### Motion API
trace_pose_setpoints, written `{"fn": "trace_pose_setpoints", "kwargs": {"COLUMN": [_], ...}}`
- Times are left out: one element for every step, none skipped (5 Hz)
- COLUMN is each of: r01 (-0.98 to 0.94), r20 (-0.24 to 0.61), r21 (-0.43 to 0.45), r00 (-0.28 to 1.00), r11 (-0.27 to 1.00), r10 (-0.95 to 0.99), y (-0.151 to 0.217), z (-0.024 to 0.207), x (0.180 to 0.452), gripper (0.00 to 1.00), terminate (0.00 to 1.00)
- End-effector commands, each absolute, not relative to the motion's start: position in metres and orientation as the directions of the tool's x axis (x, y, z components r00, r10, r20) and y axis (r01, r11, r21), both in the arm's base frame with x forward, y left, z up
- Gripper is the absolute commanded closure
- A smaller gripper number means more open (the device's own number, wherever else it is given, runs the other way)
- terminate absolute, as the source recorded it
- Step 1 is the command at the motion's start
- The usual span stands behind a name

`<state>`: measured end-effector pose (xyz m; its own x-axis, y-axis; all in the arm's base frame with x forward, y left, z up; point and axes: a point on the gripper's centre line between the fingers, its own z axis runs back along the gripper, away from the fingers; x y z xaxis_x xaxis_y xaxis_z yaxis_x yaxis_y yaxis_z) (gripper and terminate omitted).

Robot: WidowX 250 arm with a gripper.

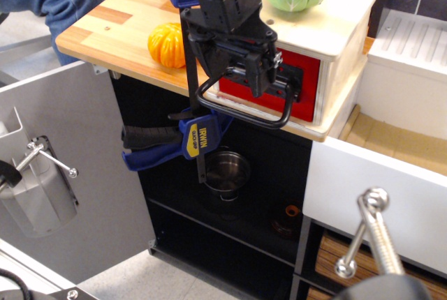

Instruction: Open drawer of box

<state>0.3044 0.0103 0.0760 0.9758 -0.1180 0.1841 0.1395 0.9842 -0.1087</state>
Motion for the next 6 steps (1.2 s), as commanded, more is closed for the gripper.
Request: {"fn": "trace_pose_setpoints", "kwargs": {"r01": [0.103,0.079,0.048,0.026,0.010,0.003], "r20": [0.215,0.230,0.203,0.185,0.143,0.097], "r21": [-0.057,-0.033,-0.010,-0.020,-0.002,0.004], "r00": [0.973,0.971,0.978,0.983,0.990,0.995], "r11": [0.993,0.996,0.999,0.999,1.000,1.000], "r10": [-0.089,-0.070,-0.044,-0.022,-0.010,-0.004], "y": [0.012,0.007,0.008,0.010,0.010,0.007], "z": [0.065,0.049,0.034,0.032,0.029,0.028], "x": [0.319,0.319,0.310,0.288,0.269,0.245], "gripper": [0.00,0.00,0.00,0.00,0.00,0.00], "terminate": [0.00,0.00,0.00,0.00,0.00,0.00]}}
